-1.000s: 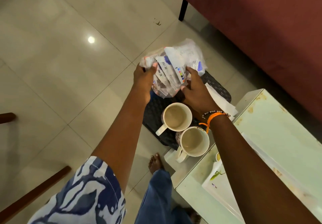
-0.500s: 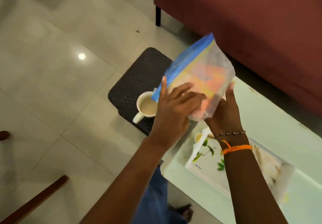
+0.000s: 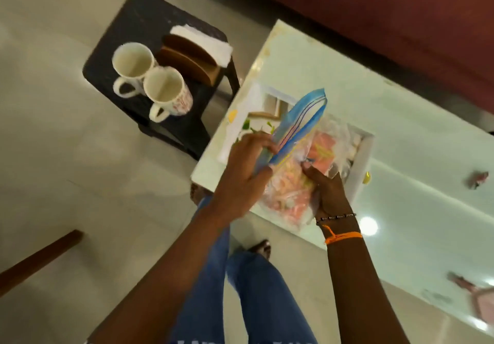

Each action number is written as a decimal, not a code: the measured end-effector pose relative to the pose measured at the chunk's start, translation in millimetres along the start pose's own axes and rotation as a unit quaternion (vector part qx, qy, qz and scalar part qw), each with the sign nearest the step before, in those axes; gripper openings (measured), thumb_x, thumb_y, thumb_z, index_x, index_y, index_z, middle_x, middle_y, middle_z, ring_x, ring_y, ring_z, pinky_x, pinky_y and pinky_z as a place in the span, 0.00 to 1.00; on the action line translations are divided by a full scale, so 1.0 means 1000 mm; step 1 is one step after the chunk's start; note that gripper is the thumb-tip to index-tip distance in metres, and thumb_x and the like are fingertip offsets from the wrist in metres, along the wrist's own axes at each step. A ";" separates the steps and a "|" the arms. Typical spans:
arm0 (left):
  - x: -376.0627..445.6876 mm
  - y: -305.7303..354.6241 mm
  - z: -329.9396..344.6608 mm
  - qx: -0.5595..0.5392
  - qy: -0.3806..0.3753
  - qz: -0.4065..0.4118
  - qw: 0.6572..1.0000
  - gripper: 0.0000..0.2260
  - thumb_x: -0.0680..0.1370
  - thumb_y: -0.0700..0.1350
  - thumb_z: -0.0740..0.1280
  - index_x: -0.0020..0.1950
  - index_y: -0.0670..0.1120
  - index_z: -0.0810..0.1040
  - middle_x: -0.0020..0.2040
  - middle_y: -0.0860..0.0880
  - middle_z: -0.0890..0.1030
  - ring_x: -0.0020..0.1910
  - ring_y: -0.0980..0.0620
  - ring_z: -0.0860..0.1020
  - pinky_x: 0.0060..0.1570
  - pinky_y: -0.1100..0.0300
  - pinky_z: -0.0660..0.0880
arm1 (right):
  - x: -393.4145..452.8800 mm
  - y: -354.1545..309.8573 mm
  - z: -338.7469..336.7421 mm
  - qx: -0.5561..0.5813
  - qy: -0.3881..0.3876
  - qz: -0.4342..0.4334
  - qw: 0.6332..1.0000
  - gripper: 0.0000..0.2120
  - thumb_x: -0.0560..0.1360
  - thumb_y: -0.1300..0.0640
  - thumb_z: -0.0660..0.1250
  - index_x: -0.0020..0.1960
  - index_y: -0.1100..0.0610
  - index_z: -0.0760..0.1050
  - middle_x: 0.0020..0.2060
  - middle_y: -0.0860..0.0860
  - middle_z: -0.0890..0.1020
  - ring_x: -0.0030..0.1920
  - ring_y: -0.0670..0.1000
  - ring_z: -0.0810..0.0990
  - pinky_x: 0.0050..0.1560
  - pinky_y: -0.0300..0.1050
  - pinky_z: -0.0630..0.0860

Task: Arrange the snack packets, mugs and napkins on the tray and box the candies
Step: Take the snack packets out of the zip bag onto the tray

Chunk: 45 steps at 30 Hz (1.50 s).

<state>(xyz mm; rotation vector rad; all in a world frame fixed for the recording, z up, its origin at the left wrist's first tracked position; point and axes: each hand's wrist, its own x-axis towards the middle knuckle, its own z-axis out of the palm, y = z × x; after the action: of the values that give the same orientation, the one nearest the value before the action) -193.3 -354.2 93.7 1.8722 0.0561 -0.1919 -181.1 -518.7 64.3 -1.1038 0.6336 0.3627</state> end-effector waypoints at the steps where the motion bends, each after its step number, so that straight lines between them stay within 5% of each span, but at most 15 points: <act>1: -0.002 -0.007 0.011 0.002 0.029 -0.056 0.998 0.11 0.71 0.37 0.63 0.53 0.43 0.73 0.55 0.53 0.73 0.57 0.53 0.71 0.58 0.53 0.69 | -0.007 0.007 -0.013 -0.002 -0.004 0.000 1.000 0.22 0.72 0.71 0.62 0.65 0.66 0.66 0.49 0.58 0.80 0.47 0.55 0.81 0.49 0.49 0.82; 4: 0.001 -0.026 0.037 -0.041 -0.006 -0.208 0.977 0.08 0.76 0.38 0.64 0.54 0.45 0.71 0.47 0.50 0.75 0.46 0.48 0.74 0.48 0.52 0.71 | -0.014 0.026 -0.038 -0.023 0.005 -0.001 1.000 0.28 0.67 0.68 0.67 0.66 0.66 0.65 0.55 0.62 0.77 0.53 0.58 0.79 0.55 0.56 0.79; 7: 0.000 -0.045 0.050 -0.020 -0.001 -0.237 0.971 0.07 0.76 0.39 0.65 0.52 0.47 0.73 0.37 0.53 0.73 0.41 0.46 0.75 0.44 0.51 0.73 | -0.006 0.049 -0.048 -0.027 0.022 -0.010 0.999 0.24 0.71 0.67 0.65 0.65 0.66 0.65 0.60 0.64 0.74 0.60 0.60 0.75 0.63 0.63 0.71; 11: -0.005 -0.053 0.056 -0.007 0.045 -0.203 0.978 0.08 0.75 0.34 0.62 0.47 0.46 0.76 0.33 0.54 0.73 0.33 0.52 0.72 0.35 0.59 0.70 | 0.008 0.068 -0.050 -0.108 -0.020 0.029 0.993 0.11 0.79 0.60 0.56 0.60 0.59 0.71 0.49 0.56 0.80 0.47 0.47 0.80 0.48 0.49 0.75; 13: -0.011 -0.052 0.062 0.003 0.034 -0.193 0.981 0.10 0.74 0.33 0.60 0.45 0.46 0.77 0.35 0.56 0.76 0.33 0.54 0.73 0.34 0.62 0.69 | 0.013 0.072 -0.053 -0.190 0.009 0.038 0.981 0.08 0.79 0.57 0.56 0.53 0.57 0.73 0.43 0.51 0.79 0.44 0.46 0.78 0.51 0.48 0.73; 16: -0.023 -0.046 0.075 -0.014 -0.004 -0.187 0.982 0.10 0.74 0.34 0.63 0.42 0.49 0.77 0.34 0.57 0.75 0.32 0.60 0.72 0.34 0.69 0.68 | 0.004 0.068 -0.056 -0.255 0.109 -0.038 0.960 0.14 0.77 0.53 0.60 0.58 0.60 0.73 0.57 0.56 0.77 0.55 0.49 0.73 0.57 0.35 0.70; 18: -0.031 -0.039 0.084 -0.017 -0.027 -0.181 0.983 0.06 0.74 0.38 0.66 0.42 0.50 0.77 0.32 0.54 0.73 0.32 0.57 0.72 0.34 0.66 0.69 | -0.013 0.064 -0.052 -0.265 0.150 -0.137 0.943 0.13 0.75 0.53 0.65 0.56 0.57 0.72 0.55 0.53 0.75 0.52 0.46 0.73 0.46 0.22 0.69; 21: -0.036 -0.029 0.091 -0.028 -0.026 -0.163 0.986 0.07 0.74 0.39 0.67 0.39 0.50 0.75 0.30 0.52 0.73 0.29 0.53 0.72 0.31 0.61 0.71 | -0.031 0.059 -0.042 -0.301 0.116 -0.166 0.932 0.09 0.72 0.57 0.68 0.51 0.56 0.73 0.48 0.52 0.77 0.42 0.43 0.75 0.40 0.25 0.71; 25: -0.044 -0.015 0.077 -0.026 0.043 -0.153 0.987 0.11 0.75 0.38 0.65 0.38 0.53 0.72 0.31 0.51 0.73 0.29 0.51 0.72 0.34 0.56 0.71 | -0.042 0.037 -0.041 -0.275 0.098 -0.149 0.945 0.01 0.73 0.64 0.66 0.43 0.59 0.75 0.34 0.54 0.79 0.32 0.47 0.78 0.38 0.45 0.77; 28: -0.048 0.002 0.049 -0.045 0.156 -0.120 0.979 0.12 0.74 0.37 0.65 0.36 0.53 0.71 0.31 0.52 0.73 0.29 0.55 0.71 0.34 0.60 0.69 | -0.054 0.008 -0.048 -0.283 0.123 -0.193 0.931 0.02 0.72 0.66 0.66 0.42 0.61 0.75 0.30 0.51 0.78 0.26 0.41 0.78 0.32 0.38 0.77; 30: -0.049 0.013 0.029 -0.056 0.215 -0.086 0.971 0.11 0.75 0.39 0.65 0.37 0.53 0.70 0.33 0.52 0.74 0.31 0.57 0.72 0.34 0.63 0.70 | -0.062 -0.009 -0.050 -0.320 0.154 -0.225 0.907 0.01 0.70 0.65 0.67 0.42 0.60 0.75 0.32 0.54 0.79 0.30 0.47 0.79 0.37 0.41 0.77; 33: -0.053 0.029 0.008 -0.055 0.249 -0.043 0.966 0.10 0.76 0.40 0.65 0.38 0.52 0.69 0.34 0.53 0.74 0.31 0.62 0.74 0.34 0.70 0.70 | -0.075 -0.029 -0.043 -0.408 0.183 -0.286 0.848 0.03 0.68 0.65 0.67 0.42 0.60 0.76 0.35 0.52 0.78 0.32 0.41 0.75 0.36 0.25 0.70; 35: -0.056 0.037 0.004 -0.053 0.252 -0.019 0.966 0.10 0.76 0.40 0.65 0.38 0.52 0.69 0.33 0.54 0.74 0.30 0.64 0.75 0.32 0.73 0.69 | -0.083 -0.036 -0.031 -0.430 0.190 -0.308 0.827 0.06 0.67 0.66 0.67 0.42 0.59 0.73 0.35 0.51 0.76 0.30 0.41 0.72 0.34 0.24 0.67; 41: -0.069 0.040 0.010 -0.021 0.246 0.016 0.969 0.10 0.76 0.40 0.65 0.38 0.51 0.69 0.34 0.56 0.75 0.33 0.63 0.76 0.34 0.73 0.71 | -0.103 -0.023 0.030 -0.542 0.057 -0.404 0.735 0.01 0.70 0.61 0.66 0.41 0.58 0.75 0.33 0.50 0.74 0.32 0.49 0.72 0.36 0.39 0.68; 45: -0.080 0.032 0.013 -0.005 0.250 0.021 0.968 0.06 0.76 0.40 0.66 0.41 0.45 0.70 0.35 0.57 0.76 0.35 0.64 0.77 0.36 0.74 0.71 | -0.074 0.002 0.055 -0.634 -0.106 -0.352 0.680 0.12 0.73 0.62 0.59 0.55 0.62 0.75 0.53 0.61 0.79 0.54 0.61 0.76 0.53 0.46 0.66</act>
<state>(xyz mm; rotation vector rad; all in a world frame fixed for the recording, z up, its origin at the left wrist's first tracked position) -268.8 -371.2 132.6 1.8700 0.3604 0.3135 -223.6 -464.9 126.9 -2.4787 -0.4514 0.2069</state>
